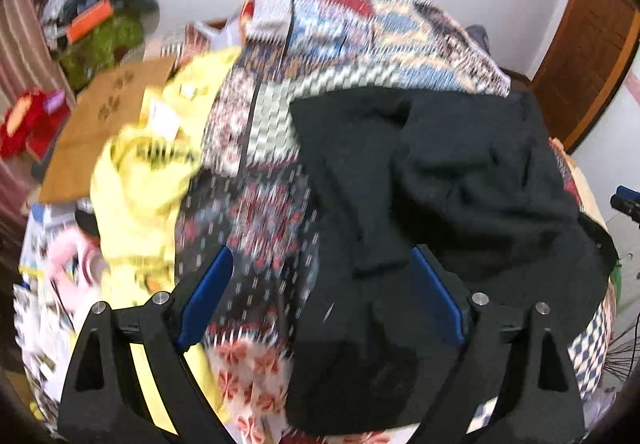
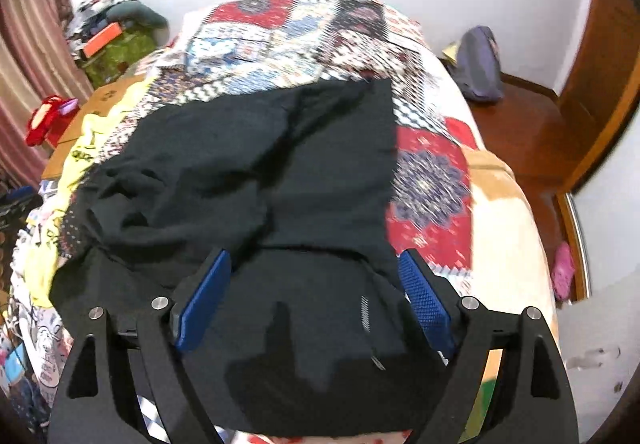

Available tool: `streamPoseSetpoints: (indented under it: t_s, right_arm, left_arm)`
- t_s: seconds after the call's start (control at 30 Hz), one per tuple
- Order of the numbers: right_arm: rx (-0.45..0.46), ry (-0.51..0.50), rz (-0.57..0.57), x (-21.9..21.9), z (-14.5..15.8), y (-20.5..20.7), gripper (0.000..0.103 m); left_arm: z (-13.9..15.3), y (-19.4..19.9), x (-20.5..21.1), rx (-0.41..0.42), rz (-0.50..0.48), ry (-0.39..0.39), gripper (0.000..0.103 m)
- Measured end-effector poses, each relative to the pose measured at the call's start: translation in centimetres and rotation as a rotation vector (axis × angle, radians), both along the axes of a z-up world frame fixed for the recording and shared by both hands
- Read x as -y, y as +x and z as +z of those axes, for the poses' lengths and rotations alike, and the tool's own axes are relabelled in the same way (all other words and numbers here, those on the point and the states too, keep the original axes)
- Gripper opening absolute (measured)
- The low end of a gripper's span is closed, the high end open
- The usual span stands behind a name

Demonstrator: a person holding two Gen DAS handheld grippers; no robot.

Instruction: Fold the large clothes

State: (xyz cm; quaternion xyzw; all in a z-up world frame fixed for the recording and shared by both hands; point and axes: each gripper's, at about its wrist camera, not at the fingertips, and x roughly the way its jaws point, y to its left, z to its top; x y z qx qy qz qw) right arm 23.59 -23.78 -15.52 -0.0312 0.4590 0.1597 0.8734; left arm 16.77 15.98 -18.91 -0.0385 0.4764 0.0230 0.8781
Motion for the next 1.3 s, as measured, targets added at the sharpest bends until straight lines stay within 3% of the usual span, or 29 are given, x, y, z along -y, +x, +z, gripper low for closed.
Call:
streamPoseSetpoints:
  t_s: [0.2,0.43,0.7,0.87,0.9,0.97,1.0,1.07,1.13,1.3]
  right_arm:
    - [-0.055,-0.029,-0.062,3.2,-2.4,-0.5,0.084]
    - [-0.148,0.002,-0.157,6.6,-5.7,-1.0,0.084]
    - [-0.195,0.112,-0.211,8.4,-7.7,-1.8,0.084]
    - [-0.219,0.191,-0.227,8.9,-8.7,-1.5,0.082]
    - [-0.224,0.208,-0.226,9.0,-8.9,-1.5,0.079]
    - [-0.227,0.237,-0.211,8.8,-8.9,-1.6,0.059]
    - [-0.230,0.248,-0.199,8.6,-8.7,-1.7,0.054]
    - [-0.232,0.264,-0.183,8.3,-8.2,-1.9,0.032]
    - [-0.236,0.273,-0.172,8.0,-7.4,-2.1,0.018]
    - [-0.197,0.313,-0.144,7.7,-5.2,-2.2,0.013]
  left_arm:
    - [-4.5,-2.8,-2.3,-0.102,0.051,-0.062,0.089]
    - [-8.1,-4.9,-1.8,-0.183,0.045,-0.142,0.089]
    - [-10.6,-6.4,-0.6,-0.235,0.052,-0.217,0.062]
    - [-9.8,-7.5,0.3,-0.208,0.063,-0.172,0.053]
    - [-9.7,-7.5,0.3,-0.208,0.063,-0.169,0.046]
    - [-9.4,-7.8,0.4,-0.207,0.056,-0.153,0.035]
    - [-9.3,-7.9,0.4,-0.206,0.050,-0.147,0.030]
    - [-9.0,-8.1,0.7,-0.200,0.036,-0.137,0.023]
    - [-8.3,-8.1,1.0,-0.191,0.036,-0.119,0.021]
    - [-4.9,-7.2,0.9,-0.115,0.054,-0.126,0.016]
